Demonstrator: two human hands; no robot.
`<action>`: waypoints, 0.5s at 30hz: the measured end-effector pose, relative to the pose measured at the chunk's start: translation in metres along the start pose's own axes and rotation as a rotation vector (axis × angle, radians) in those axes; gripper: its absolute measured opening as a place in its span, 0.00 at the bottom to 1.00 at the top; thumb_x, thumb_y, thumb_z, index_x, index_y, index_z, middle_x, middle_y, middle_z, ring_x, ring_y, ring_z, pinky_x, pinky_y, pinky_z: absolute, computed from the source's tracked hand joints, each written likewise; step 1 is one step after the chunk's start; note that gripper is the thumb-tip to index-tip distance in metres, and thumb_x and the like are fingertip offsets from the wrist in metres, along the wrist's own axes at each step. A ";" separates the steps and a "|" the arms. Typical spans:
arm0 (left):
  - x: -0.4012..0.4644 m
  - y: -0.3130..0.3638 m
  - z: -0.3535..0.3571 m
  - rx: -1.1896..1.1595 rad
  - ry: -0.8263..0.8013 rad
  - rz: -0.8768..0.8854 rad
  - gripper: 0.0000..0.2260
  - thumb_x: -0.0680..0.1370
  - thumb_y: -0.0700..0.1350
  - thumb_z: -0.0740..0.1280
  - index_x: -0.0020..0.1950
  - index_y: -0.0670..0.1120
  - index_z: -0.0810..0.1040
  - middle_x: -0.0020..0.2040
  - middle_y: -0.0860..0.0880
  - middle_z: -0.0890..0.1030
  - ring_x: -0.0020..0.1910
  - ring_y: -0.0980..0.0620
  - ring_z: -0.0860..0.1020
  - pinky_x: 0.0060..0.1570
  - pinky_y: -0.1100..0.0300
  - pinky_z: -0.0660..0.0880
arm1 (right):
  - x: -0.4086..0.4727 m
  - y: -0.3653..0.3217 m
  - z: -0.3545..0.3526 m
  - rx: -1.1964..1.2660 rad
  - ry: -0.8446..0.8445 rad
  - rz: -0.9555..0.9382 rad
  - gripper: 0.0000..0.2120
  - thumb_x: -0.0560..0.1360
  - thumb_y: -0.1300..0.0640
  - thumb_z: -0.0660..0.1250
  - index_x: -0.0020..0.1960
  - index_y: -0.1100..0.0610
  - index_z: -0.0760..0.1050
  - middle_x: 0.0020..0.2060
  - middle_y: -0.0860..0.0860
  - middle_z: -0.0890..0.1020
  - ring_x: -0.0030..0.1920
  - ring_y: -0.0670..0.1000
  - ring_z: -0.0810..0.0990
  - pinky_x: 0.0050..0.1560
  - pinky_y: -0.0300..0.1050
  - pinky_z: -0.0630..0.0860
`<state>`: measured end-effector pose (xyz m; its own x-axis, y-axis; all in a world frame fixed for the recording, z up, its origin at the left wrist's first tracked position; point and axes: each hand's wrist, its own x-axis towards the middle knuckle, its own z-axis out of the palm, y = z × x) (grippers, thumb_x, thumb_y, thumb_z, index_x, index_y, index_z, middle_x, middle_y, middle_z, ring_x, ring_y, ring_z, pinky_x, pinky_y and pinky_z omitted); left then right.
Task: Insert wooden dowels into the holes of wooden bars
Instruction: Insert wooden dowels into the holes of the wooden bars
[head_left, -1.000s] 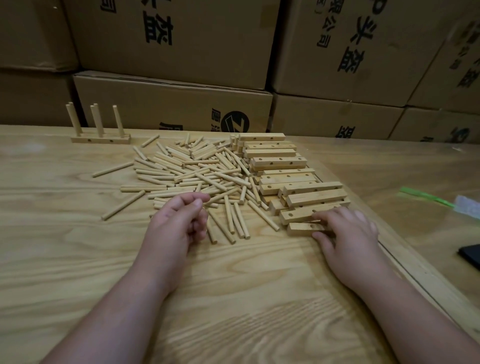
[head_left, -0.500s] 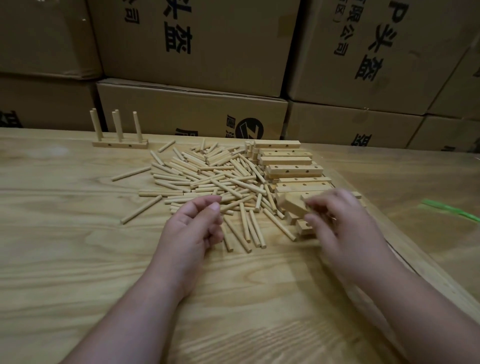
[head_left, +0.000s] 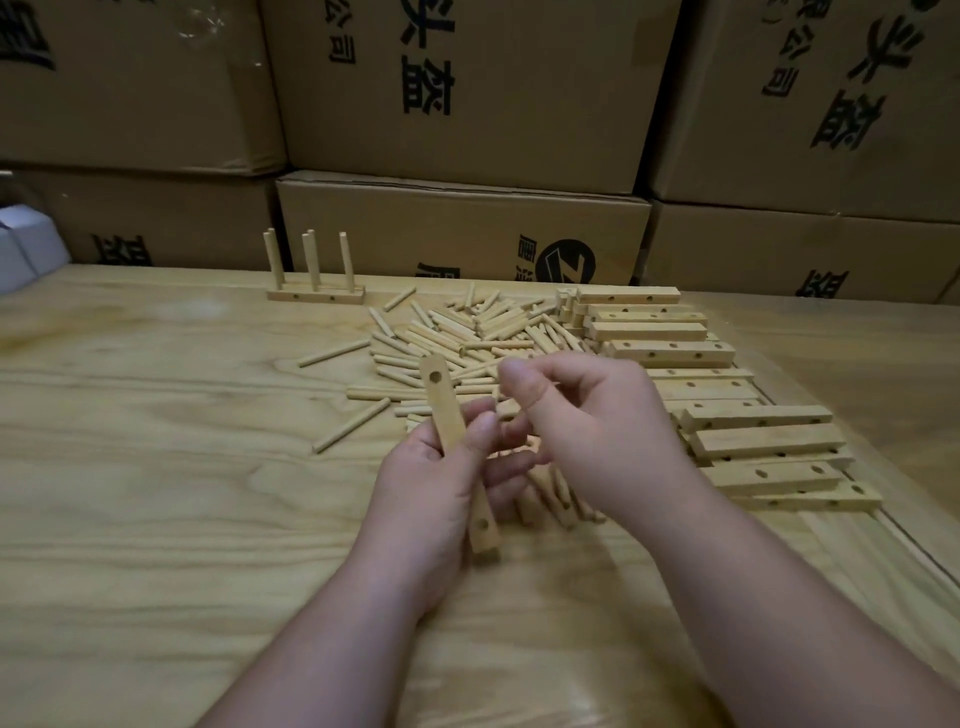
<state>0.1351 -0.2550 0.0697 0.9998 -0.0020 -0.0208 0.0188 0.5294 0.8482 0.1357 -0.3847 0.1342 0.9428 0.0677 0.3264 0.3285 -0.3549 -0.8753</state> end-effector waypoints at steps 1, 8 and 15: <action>0.002 0.000 -0.001 0.003 0.056 0.008 0.12 0.79 0.48 0.70 0.60 0.45 0.79 0.43 0.46 0.86 0.34 0.51 0.83 0.31 0.58 0.80 | 0.002 0.002 -0.006 -0.041 0.015 -0.012 0.12 0.78 0.42 0.66 0.47 0.47 0.84 0.35 0.42 0.85 0.33 0.40 0.82 0.32 0.38 0.77; 0.005 0.012 -0.008 -0.273 0.114 -0.079 0.15 0.84 0.55 0.57 0.61 0.47 0.77 0.34 0.47 0.74 0.27 0.51 0.71 0.26 0.59 0.70 | 0.013 0.020 -0.027 -0.544 -0.196 0.278 0.14 0.73 0.38 0.70 0.40 0.47 0.82 0.33 0.43 0.84 0.35 0.45 0.83 0.39 0.46 0.81; 0.003 0.016 -0.005 -0.292 0.097 -0.121 0.15 0.84 0.46 0.57 0.64 0.44 0.78 0.36 0.46 0.78 0.30 0.49 0.75 0.30 0.56 0.77 | 0.007 0.031 -0.003 -0.848 -0.303 0.400 0.25 0.58 0.29 0.70 0.35 0.51 0.80 0.27 0.47 0.81 0.32 0.49 0.81 0.34 0.45 0.77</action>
<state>0.1386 -0.2419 0.0805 0.9847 -0.0062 -0.1741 0.1195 0.7511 0.6493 0.1520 -0.3982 0.1104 0.9892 -0.0089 -0.1466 -0.0554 -0.9470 -0.3165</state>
